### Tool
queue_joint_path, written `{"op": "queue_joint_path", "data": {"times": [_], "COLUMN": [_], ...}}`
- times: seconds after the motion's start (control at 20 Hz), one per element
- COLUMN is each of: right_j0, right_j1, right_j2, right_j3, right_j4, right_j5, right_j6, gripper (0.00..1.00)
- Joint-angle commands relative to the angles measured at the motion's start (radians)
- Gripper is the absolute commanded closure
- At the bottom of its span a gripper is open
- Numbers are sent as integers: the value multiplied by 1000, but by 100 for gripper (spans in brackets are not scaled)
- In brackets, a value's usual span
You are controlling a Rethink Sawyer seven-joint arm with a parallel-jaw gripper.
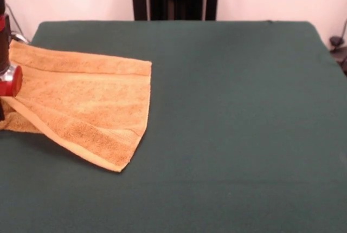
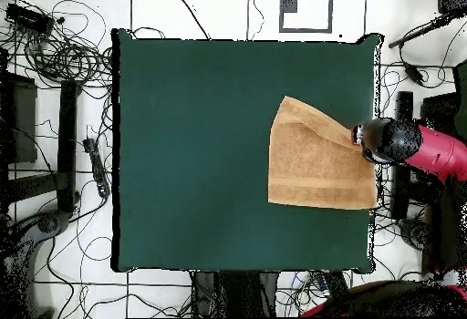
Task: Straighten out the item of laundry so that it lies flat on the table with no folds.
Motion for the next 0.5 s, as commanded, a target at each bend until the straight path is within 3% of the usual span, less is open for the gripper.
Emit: {"op": "queue_joint_path", "data": {"times": [0.05, 0.5], "right_j0": [94, 130], "right_j1": [98, 101], "right_j2": [102, 84], "right_j3": [128, 131], "right_j4": [-18, -36], "right_j5": [-104, -147], "right_j6": [-14, 6], "gripper": [100, 100]}}
